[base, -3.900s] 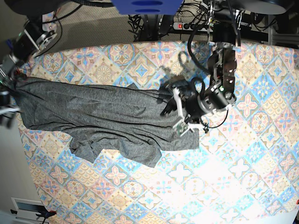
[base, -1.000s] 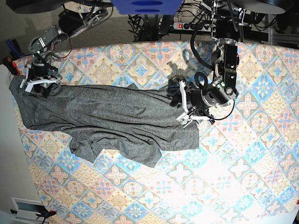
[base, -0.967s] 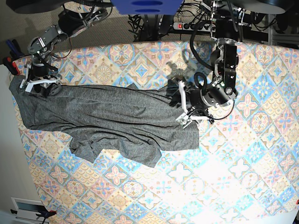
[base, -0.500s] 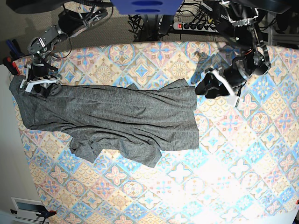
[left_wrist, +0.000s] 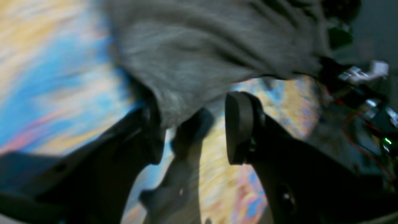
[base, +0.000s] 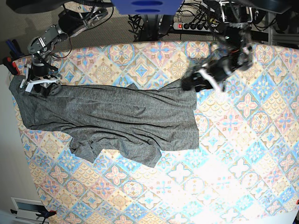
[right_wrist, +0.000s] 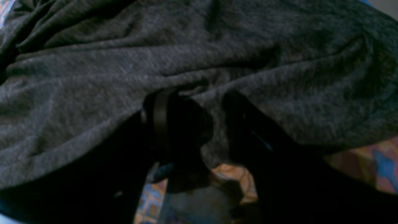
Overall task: Layout the t-shirt on the table in an organized manner, then fold the t-shirt properly
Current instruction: 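Hold the shirt with the left gripper while the right gripper repositions, then regrasp the grey shirt edge with the left gripper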
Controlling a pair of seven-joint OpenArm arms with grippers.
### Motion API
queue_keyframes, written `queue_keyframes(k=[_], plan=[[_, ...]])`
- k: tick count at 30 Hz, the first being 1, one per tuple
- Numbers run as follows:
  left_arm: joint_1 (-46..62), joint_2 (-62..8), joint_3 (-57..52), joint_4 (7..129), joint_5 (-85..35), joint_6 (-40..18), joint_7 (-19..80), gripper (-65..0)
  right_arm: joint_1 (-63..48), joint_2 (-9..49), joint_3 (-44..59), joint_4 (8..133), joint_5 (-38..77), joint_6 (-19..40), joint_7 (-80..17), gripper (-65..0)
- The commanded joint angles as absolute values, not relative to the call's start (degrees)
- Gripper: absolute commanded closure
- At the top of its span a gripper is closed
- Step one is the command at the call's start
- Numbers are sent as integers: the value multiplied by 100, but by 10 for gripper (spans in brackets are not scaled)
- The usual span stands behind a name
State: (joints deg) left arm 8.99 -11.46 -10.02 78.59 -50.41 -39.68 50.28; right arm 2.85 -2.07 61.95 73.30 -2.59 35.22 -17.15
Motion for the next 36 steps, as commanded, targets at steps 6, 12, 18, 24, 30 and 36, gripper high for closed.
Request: queue_keyframes(k=[6,12,18,24,30,36], plan=[[180,-804,-866,6413,-5095,-4000,4796,-294,286,-198,6185,7363,-356,3521,-1947,-242],[101,-769,-857,6211,-5095,-4000,4602,-289,286,-180,6185,7363,-356,3521,-1947,-242],[66,-804,-857,6211,-5086,-4000,4646,-124,277,-40,6185,7354,-356,3530,-1991,-143],[84,-813,-866,6211,-5095,-4000,4787,-56,303,4,6185,7363,-356,3530,-2000,-2],[198,-875,-1033,6229,-5138,-4000,5323,-45,286,4,6185,7442,-356,3530,-2009,0],[963,-971,-2018,7591,-5095,-4000,5868,-45,110,-31,6193,8233,-356,3530,-2651,0]])
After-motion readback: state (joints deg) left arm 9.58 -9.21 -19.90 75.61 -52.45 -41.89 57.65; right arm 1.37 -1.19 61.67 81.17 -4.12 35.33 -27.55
